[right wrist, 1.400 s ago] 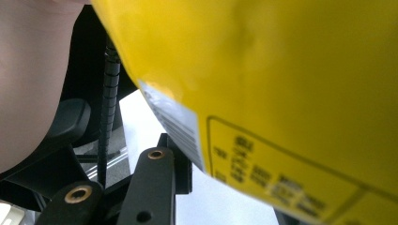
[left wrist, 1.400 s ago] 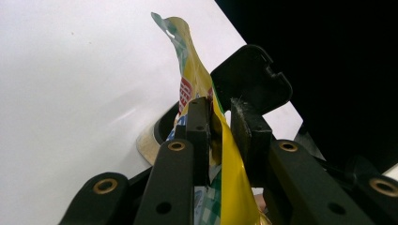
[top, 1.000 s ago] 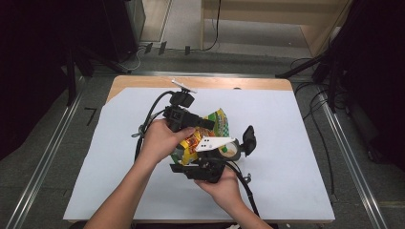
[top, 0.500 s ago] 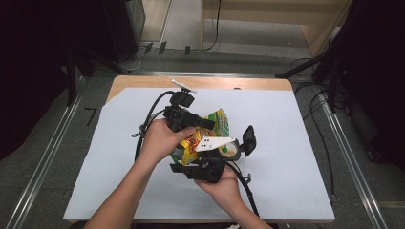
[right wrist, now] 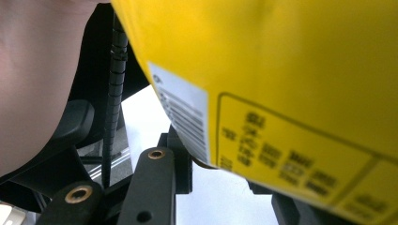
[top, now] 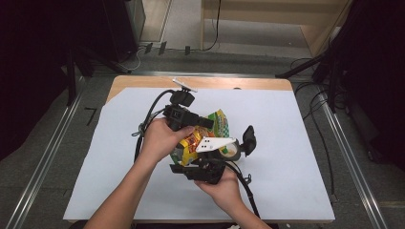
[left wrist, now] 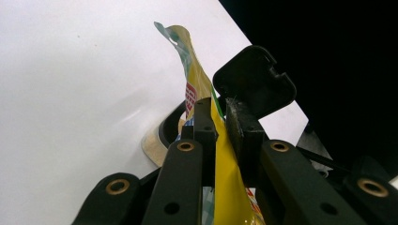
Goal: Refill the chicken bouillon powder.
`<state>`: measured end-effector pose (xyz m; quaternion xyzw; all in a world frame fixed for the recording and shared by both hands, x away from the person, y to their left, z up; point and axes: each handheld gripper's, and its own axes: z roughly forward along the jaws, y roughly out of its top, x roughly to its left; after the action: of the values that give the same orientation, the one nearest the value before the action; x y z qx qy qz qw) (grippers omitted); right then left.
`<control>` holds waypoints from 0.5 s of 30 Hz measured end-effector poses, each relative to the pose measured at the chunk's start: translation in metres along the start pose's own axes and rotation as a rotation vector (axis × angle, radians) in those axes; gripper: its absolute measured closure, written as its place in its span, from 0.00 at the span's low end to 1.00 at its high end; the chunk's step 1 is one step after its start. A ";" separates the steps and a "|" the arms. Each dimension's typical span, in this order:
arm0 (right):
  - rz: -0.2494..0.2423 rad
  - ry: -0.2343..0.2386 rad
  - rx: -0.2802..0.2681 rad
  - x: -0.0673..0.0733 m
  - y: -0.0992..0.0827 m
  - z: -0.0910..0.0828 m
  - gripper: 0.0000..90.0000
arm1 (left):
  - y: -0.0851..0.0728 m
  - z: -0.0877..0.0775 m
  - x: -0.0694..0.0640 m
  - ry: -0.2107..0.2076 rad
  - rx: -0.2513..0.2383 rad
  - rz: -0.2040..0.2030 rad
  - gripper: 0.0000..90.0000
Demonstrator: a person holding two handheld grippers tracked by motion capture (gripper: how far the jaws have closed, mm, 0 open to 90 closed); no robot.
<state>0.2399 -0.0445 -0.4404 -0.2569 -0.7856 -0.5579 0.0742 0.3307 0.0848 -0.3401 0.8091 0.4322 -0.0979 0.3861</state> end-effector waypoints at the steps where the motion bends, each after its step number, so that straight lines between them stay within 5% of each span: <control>1: 0.001 0.001 0.001 0.000 0.000 0.000 0.78 | 0.000 0.000 0.000 0.003 -0.001 -0.003 0.93; 15: -0.005 -0.010 0.008 0.001 -0.001 -0.001 0.78 | 0.000 0.002 0.004 -0.026 0.008 -0.030 0.93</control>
<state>0.2386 -0.0457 -0.4409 -0.2572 -0.7890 -0.5536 0.0701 0.3338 0.0856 -0.3437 0.8027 0.4388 -0.1161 0.3868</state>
